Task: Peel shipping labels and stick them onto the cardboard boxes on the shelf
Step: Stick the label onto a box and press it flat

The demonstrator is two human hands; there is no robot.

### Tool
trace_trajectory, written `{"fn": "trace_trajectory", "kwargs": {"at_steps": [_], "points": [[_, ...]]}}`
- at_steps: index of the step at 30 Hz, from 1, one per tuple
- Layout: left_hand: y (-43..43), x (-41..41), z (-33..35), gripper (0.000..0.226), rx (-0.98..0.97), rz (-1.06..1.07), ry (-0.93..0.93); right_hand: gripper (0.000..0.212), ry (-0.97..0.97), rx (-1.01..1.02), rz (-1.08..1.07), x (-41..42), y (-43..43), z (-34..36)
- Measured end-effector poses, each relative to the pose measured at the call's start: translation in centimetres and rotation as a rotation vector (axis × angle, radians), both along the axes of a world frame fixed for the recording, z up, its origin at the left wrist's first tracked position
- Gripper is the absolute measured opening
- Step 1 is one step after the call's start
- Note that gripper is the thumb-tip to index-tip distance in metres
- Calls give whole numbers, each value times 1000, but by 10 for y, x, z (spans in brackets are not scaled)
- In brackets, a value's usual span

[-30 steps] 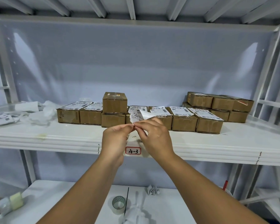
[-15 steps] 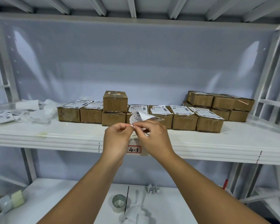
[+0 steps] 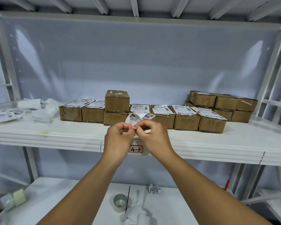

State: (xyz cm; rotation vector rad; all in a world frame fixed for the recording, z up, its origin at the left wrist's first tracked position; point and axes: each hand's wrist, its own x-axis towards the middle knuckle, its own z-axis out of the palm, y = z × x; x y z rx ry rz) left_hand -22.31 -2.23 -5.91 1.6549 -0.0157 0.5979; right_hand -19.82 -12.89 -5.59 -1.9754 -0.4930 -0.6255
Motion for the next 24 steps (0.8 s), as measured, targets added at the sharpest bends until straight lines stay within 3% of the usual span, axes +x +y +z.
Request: {"fn": "trace_trajectory", "kwargs": {"at_steps": [6, 10, 16, 24], "points": [[0, 3, -6, 16, 57, 20, -13, 21, 102, 107, 64, 4, -1, 4], [-2, 2, -6, 19, -68, 9, -22, 26, 146, 218, 152, 3, -2, 4], [-3, 0, -3, 15, -305, -113, 0, 22, 37, 163, 92, -2, 2, 1], [-4, -2, 0, 20, -228, -74, -9, 14, -3, 92, 56, -3, 4, 1]]}}
